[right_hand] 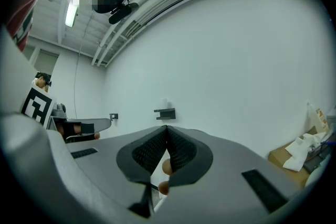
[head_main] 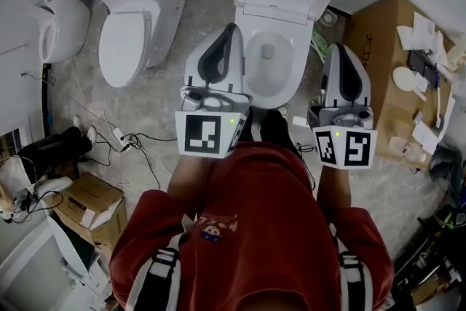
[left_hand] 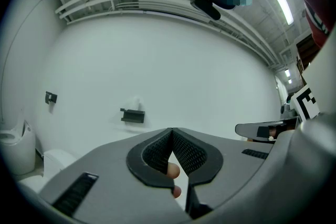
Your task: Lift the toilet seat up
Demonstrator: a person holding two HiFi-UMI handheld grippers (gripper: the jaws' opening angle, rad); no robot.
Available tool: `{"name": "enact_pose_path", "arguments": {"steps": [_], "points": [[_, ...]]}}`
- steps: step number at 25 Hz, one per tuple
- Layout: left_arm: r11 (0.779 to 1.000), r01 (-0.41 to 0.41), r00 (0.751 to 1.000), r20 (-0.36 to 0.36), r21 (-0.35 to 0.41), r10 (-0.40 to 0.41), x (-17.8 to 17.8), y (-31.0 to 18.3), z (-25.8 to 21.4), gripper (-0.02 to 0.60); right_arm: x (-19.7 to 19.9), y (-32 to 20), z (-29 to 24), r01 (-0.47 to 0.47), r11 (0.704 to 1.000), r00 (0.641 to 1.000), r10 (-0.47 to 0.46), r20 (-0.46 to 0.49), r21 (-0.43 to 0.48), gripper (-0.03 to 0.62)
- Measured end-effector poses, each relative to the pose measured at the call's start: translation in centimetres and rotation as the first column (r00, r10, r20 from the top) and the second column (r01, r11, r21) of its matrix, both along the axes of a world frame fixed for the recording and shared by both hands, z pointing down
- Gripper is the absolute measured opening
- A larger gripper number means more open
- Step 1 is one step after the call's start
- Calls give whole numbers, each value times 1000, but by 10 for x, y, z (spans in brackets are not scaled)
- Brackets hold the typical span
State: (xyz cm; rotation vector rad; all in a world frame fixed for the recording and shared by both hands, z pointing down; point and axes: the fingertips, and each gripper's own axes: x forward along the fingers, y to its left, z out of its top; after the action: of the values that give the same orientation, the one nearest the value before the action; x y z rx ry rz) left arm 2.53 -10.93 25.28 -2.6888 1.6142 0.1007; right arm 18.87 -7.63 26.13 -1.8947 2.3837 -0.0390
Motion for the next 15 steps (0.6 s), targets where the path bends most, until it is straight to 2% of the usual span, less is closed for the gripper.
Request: {"name": "enact_pose_path", "arguments": {"steps": [10,15], "points": [[997,43,999,-1,-58,-43,-28,-10,34,9,-38,-12,65,106,988,994,-107,3,-109,12],[998,53,999,-4,-45,-53,-38,-8,52,9,-45,-16,101,119,977,993,-118,15,-179,12]]}}
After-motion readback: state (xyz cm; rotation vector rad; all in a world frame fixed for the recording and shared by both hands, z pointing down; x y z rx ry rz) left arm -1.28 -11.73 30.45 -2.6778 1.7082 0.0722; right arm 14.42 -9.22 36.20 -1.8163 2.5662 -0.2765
